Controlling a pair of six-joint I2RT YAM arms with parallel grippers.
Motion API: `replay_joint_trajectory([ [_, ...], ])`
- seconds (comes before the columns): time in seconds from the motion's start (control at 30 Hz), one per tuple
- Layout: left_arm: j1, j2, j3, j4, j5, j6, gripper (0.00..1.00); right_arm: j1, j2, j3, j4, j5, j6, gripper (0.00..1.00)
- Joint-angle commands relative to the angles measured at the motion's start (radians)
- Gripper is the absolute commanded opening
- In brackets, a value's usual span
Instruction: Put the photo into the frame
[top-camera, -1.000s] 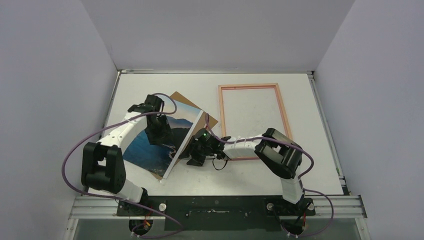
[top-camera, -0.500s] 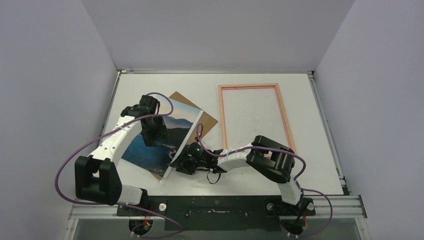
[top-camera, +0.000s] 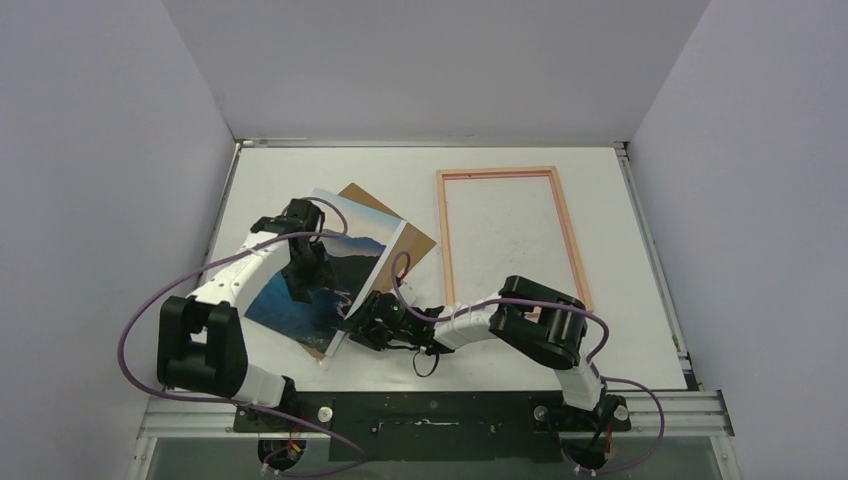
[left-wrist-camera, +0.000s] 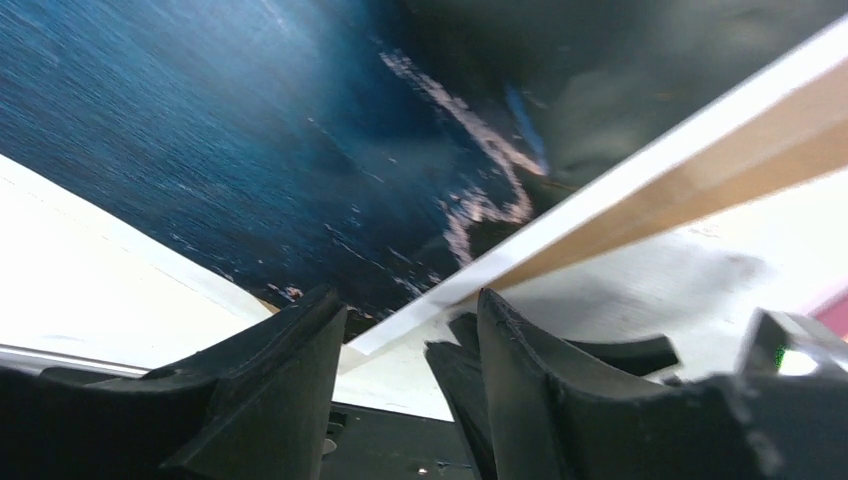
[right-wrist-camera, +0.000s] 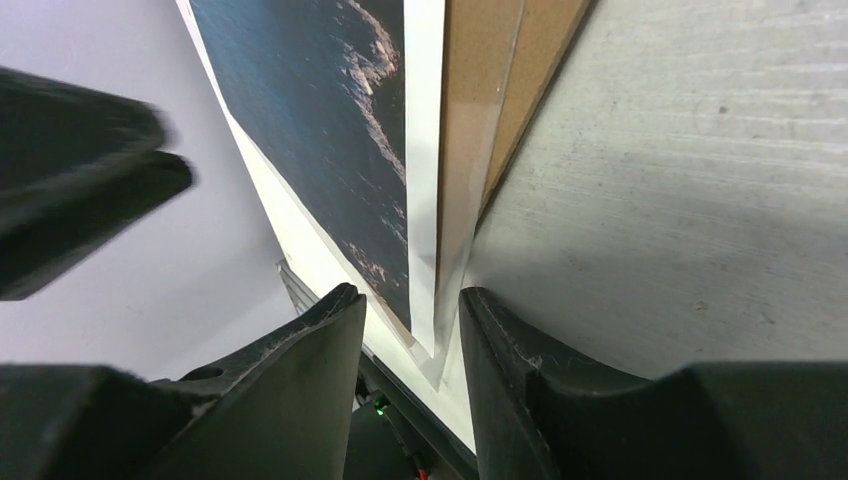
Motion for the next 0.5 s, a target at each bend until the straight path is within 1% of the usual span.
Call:
replay_joint_trajectory([
  [0.0, 0.005, 0.095, -0.053, 0.061, -0.051, -0.032, 0.46, -0.002, -0.008, 0.004, -0.274, 0.112, -0.064, 0.43],
  [0.1, 0.006, 0.154, -0.070, 0.081, -0.067, -0.046, 0.39, -0.005, -0.018, 0.054, -0.396, 0.131, -0.102, 0.45],
  [0.2, 0.009, 0.182, -0.090, 0.095, -0.072, -0.059, 0.36, -0.005, 0.007, 0.109, -0.491, 0.123, -0.115, 0.45],
  [0.33, 0.020, 0.204, -0.118, 0.107, -0.049, -0.072, 0.30, -0.001, 0.030, 0.127, -0.501, 0.111, -0.116, 0.44],
  [0.47, 0.029, 0.203, -0.154, 0.119, -0.042, -0.096, 0.29, -0.001, 0.069, 0.142, -0.467, 0.078, -0.110, 0.44],
])
